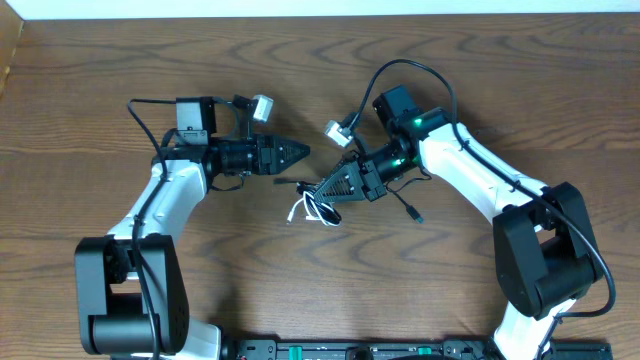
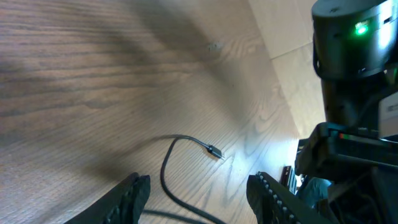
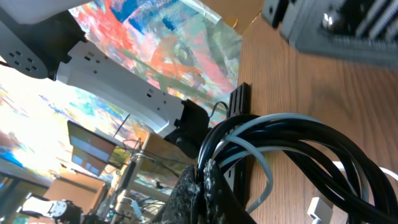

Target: Untangle cables

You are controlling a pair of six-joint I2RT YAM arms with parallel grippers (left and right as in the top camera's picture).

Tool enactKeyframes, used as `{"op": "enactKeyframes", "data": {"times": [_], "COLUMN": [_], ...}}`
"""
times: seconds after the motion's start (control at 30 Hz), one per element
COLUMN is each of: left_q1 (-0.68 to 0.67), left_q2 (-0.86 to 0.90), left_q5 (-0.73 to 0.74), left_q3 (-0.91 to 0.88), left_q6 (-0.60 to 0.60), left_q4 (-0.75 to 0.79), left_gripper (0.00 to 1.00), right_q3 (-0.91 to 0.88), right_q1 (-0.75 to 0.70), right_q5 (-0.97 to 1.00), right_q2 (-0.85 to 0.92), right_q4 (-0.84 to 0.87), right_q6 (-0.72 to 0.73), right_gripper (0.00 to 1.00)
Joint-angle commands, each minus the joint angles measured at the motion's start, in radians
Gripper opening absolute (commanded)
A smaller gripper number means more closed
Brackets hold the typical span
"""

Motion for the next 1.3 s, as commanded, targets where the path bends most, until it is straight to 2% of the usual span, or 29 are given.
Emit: {"op": "enactKeyframes", "data": {"times": [0.0, 0.2, 0.33, 0.43, 0.63, 0.87, 1.0, 1.07, 1.27], "left_q1": [-0.024, -0.062, -0.043, -0.018, -0.008, -0.008, -0.008, -0.008, -0.009], "left_q2": [-0.003, -0.003, -0.003, -0.003, -0.003, -0.003, -0.003, -0.003, -0.003], "left_q5": [-0.058, -0.199, -0.192, -0.129, 0.055, 0.143, 0.183, 0.187, 0.185], "left_q3": [0.001, 0.001, 0.001, 0.001, 0.001, 0.001, 0.001, 0.001, 0.0], "left_q6": [-0.005, -0.216, -0.436, -0.54, -0.622, -0.685, -0.699, -0.699, -0.687], "left_q4": [-0.003, -0.003, -0.007, -0.006, -0.002, -0.003, -0.003, -0.011, -0.065], "left_gripper": [0.55, 0.54, 0.54, 0.54, 0.54, 0.54, 0.46, 0.39, 0.36], "right_q3": [0.015, 0.016, 0.016, 0.016, 0.016, 0.016, 0.016, 0.016, 0.016], "right_q1": [-0.005, -0.014, -0.026, -0.031, -0.031, -0.031, -0.031, -0.031, -0.032], "right_q5": [-0.054, -0.054, -0.054, -0.054, -0.054, -0.054, -0.054, -0.054, -0.054], "right_q2": [-0.001, -0.001, -0.001, -0.001, -0.001, -0.001, -0.001, -0.001, -0.001], "right_q4": [0.021, 0.134, 0.273, 0.34, 0.4, 0.407, 0.408, 0.411, 0.419], "right_q6": [-0.007, 0.058, 0.175, 0.23, 0.263, 0.271, 0.27, 0.27, 0.27], "right_gripper": [0.01, 0.01, 0.01, 0.01, 0.01, 0.01, 0.01, 0.01, 0.01]}}
